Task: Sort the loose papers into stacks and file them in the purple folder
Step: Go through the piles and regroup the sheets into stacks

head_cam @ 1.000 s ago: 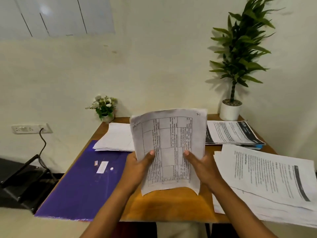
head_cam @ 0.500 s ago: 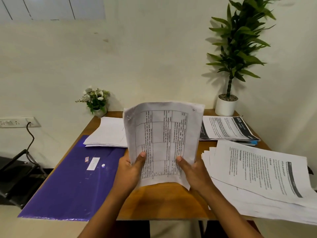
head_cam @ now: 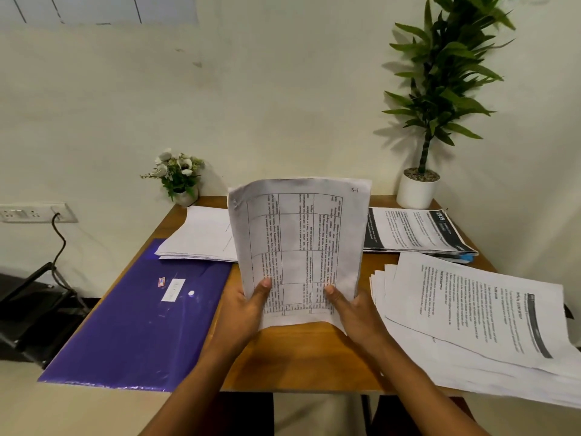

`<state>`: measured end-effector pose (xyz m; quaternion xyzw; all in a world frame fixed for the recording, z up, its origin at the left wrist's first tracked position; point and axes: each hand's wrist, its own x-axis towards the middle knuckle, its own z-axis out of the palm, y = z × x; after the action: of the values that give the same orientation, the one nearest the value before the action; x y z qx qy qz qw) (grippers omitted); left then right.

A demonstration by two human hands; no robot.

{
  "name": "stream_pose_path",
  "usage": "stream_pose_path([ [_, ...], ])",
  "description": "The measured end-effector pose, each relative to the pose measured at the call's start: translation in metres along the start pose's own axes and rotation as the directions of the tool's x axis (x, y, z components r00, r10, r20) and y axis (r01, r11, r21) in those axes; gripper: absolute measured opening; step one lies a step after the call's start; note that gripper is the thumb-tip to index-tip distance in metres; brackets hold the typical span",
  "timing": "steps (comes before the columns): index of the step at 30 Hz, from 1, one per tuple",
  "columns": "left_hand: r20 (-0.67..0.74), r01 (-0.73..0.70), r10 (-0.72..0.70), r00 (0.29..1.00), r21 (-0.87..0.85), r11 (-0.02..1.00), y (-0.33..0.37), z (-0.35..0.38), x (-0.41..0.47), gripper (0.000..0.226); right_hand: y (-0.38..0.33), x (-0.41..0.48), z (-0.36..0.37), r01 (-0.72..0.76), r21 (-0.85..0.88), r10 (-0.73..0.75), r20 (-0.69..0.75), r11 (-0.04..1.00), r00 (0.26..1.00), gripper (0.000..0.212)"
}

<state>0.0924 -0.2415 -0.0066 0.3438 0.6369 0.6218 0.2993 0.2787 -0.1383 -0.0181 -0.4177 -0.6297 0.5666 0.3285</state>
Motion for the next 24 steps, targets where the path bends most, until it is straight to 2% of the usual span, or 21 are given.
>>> stream_pose_path([
  [3,0.002,-0.047,0.047,0.999,0.109,0.993,0.013,-0.006,0.006,0.023,-0.015,0.002,-0.003,0.037,0.101,-0.039,0.025,0.994,0.999,0.042],
  [5,0.037,-0.095,0.088,0.995,0.272,0.958,0.029,-0.016,0.017,0.008,-0.04,0.008,-0.014,0.239,0.206,-0.227,-0.08,0.949,0.971,0.062],
  [6,0.061,-0.118,0.103,0.993,0.358,0.926,0.039,-0.021,0.024,0.006,-0.054,0.012,-0.022,0.381,0.141,-0.355,-0.178,0.914,0.918,0.075],
  [7,0.089,-0.145,0.117,0.989,0.443,0.885,0.049,-0.026,0.031,0.007,-0.069,0.017,-0.032,0.486,-0.011,-0.474,-0.246,0.874,0.846,0.085],
  [9,0.175,-0.216,0.137,0.975,0.605,0.766,0.069,-0.033,0.046,0.012,-0.099,0.028,-0.05,0.581,-0.352,-0.666,-0.206,0.734,0.717,0.099],
  [10,0.228,-0.256,0.134,0.964,0.678,0.689,0.078,-0.036,0.052,0.014,-0.114,0.033,-0.057,0.589,-0.473,-0.713,-0.127,0.655,0.69,0.103],
  [11,0.279,-0.294,0.122,0.952,0.734,0.612,0.089,-0.037,0.057,0.016,-0.13,0.037,-0.062,0.58,-0.538,-0.707,-0.044,0.612,0.706,0.104],
  [12,0.327,-0.332,0.111,0.938,0.768,0.547,0.099,-0.036,0.06,0.015,-0.142,0.042,-0.067,0.565,-0.537,-0.651,0.039,0.626,0.758,0.103],
  [14,0.409,-0.415,0.119,0.905,0.785,0.46,0.115,-0.033,0.064,0.011,-0.155,0.053,-0.076,0.498,-0.448,-0.45,0.217,0.742,0.866,0.096],
  [16,0.458,-0.474,0.137,0.878,0.796,0.378,0.127,-0.03,0.064,0.01,-0.149,0.058,-0.078,0.401,-0.43,-0.28,0.319,0.809,0.906,0.064],
  [17,0.479,-0.495,0.139,0.867,0.797,0.346,0.131,-0.029,0.062,0.011,-0.141,0.059,-0.077,0.378,-0.412,-0.253,0.326,0.829,0.911,0.045],
  [19,0.498,-0.502,0.121,0.859,0.77,0.395,0.133,-0.034,0.065,0.014,-0.122,0.057,-0.072,0.366,-0.348,-0.271,0.294,0.863,0.917,0.021],
  [22,0.428,-0.435,0.145,0.892,0.728,0.529,0.122,-0.056,0.074,0.018,-0.096,0.052,-0.068,0.303,-0.289,-0.266,0.161,0.908,0.951,0.009],
  [24,0.334,-0.32,0.125,0.934,0.63,0.707,0.105,-0.075,0.083,0.015,-0.084,0.05,-0.068,0.243,-0.224,-0.229,0.089,0.944,0.969,0.009],
])
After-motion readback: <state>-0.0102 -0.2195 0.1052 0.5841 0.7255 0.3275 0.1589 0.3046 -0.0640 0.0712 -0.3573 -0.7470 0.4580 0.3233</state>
